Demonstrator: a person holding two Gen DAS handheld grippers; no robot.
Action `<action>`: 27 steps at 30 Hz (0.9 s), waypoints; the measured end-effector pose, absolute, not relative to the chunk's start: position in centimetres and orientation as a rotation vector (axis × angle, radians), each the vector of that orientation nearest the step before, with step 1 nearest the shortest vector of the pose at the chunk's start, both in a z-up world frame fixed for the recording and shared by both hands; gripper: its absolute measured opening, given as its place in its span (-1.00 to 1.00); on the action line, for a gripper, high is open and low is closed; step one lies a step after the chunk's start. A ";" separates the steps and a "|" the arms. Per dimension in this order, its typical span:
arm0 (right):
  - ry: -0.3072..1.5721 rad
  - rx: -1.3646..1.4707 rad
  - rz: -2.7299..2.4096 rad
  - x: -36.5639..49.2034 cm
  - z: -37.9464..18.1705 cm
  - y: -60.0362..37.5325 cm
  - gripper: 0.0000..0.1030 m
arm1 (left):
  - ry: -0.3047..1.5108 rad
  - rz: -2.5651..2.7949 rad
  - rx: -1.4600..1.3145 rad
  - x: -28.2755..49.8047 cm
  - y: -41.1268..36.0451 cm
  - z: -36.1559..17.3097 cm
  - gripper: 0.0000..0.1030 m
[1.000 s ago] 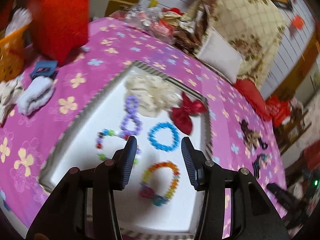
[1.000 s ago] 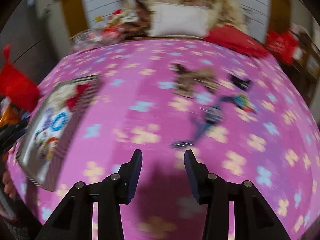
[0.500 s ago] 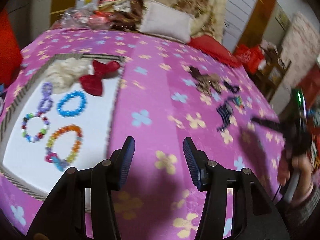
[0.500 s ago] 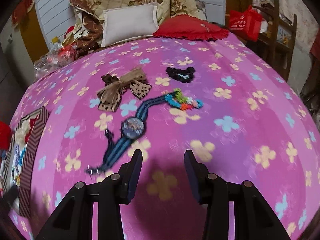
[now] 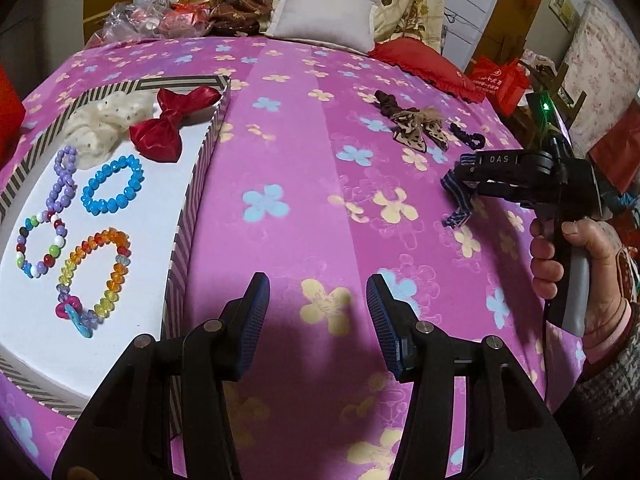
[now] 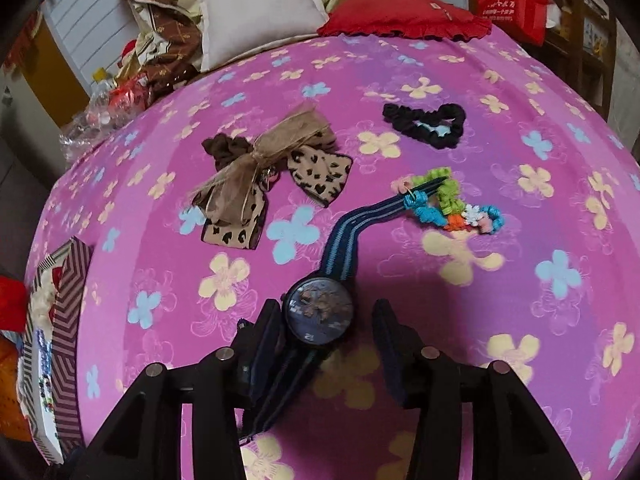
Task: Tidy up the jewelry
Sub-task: 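Grasp the blue-strap watch with the right tool while the left tool grasps the leopard-print bow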
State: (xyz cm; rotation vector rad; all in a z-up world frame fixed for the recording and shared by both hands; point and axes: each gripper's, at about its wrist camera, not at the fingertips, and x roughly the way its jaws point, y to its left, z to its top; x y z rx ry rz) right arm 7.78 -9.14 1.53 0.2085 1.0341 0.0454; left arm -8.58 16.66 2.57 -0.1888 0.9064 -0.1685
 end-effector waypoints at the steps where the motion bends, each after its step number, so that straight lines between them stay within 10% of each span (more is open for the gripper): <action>1: 1.031 0.191 0.044 7.8 1.5 -8.9 -0.08 | 0.907 -0.166 -0.188 -8.6 16.7 2.5 -0.03; 27: 0.927 0.149 0.218 0.5 0.9 -12.1 -0.20 | 0.968 -0.210 -0.005 4.5 7.6 6.1 -0.03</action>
